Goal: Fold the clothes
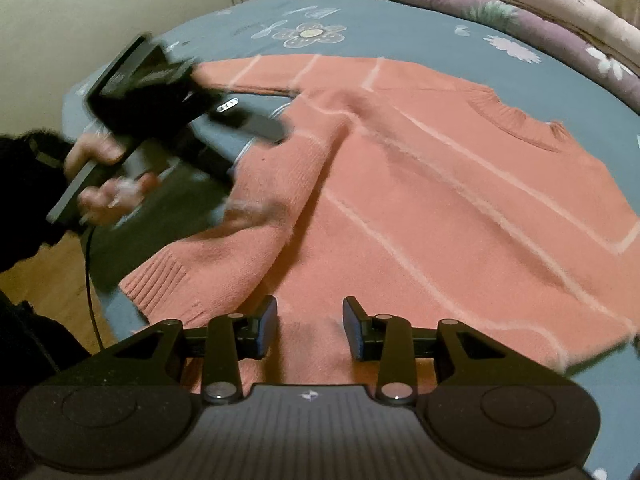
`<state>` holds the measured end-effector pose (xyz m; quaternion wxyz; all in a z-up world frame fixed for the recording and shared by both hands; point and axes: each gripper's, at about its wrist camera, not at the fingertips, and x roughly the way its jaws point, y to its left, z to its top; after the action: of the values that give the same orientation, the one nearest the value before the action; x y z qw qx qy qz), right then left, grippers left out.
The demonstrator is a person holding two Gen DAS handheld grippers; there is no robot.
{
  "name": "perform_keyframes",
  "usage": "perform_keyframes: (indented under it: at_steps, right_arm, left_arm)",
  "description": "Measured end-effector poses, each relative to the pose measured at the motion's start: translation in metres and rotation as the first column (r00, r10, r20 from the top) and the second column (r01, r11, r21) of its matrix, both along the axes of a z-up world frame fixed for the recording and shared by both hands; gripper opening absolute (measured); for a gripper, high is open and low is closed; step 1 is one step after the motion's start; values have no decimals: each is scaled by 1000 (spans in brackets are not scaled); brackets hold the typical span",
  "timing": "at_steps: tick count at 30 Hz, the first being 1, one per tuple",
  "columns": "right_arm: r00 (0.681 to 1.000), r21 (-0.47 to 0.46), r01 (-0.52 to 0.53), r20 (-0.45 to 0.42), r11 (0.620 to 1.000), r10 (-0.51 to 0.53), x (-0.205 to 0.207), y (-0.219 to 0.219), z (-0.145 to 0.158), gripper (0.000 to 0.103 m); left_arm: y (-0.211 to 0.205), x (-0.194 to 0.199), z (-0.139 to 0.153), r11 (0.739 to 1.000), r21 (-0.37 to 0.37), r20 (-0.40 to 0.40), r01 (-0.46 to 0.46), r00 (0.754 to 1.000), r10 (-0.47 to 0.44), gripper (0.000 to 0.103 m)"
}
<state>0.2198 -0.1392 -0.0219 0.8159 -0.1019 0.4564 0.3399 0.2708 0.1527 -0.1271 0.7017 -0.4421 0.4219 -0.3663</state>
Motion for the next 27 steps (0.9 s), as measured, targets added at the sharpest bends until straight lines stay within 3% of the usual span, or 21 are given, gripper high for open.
perform_keyframes:
  at_steps: [2, 7, 10, 14, 16, 19, 21, 23, 27]
  right_arm:
    - [1000, 4, 16, -5, 1000, -16, -2, -5, 2, 43]
    - [1000, -2, 9, -19, 1000, -9, 1, -7, -2, 46]
    - [1000, -22, -7, -8, 1000, 7, 1, -1, -4, 46]
    - [1000, -4, 0, -10, 1000, 0, -1, -4, -3, 47]
    - [1000, 0, 11, -16, 1000, -11, 0, -6, -5, 47]
    - [1000, 6, 18, -16, 1000, -18, 3, -6, -6, 47]
    - [1000, 8, 19, -8, 1000, -19, 3, -5, -5, 47]
    - [1000, 17, 21, -4, 1000, -21, 3, -6, -5, 47]
    - [999, 40, 43, -4, 998, -43, 2, -13, -3, 47]
  left_arm:
    - [7, -14, -4, 998, -70, -37, -1, 999, -2, 93]
    - [16, -18, 8, 980, -179, 38, -86, 995, 94, 93]
    - [6, -21, 0, 988, -145, -4, -61, 998, 61, 93]
    - [0, -33, 3, 997, -34, -32, -74, 997, 73, 88]
    - [-4, -38, 4, 997, 23, -45, -80, 996, 81, 82]
    - [-8, -47, 7, 990, 108, -63, -88, 993, 95, 52]
    - [-11, -53, 9, 982, 164, -74, -92, 992, 106, 16]
    - [-14, -59, 11, 971, 220, -84, -95, 990, 116, 9]
    - [-8, -68, 32, 940, 320, -42, -116, 990, 136, 5]
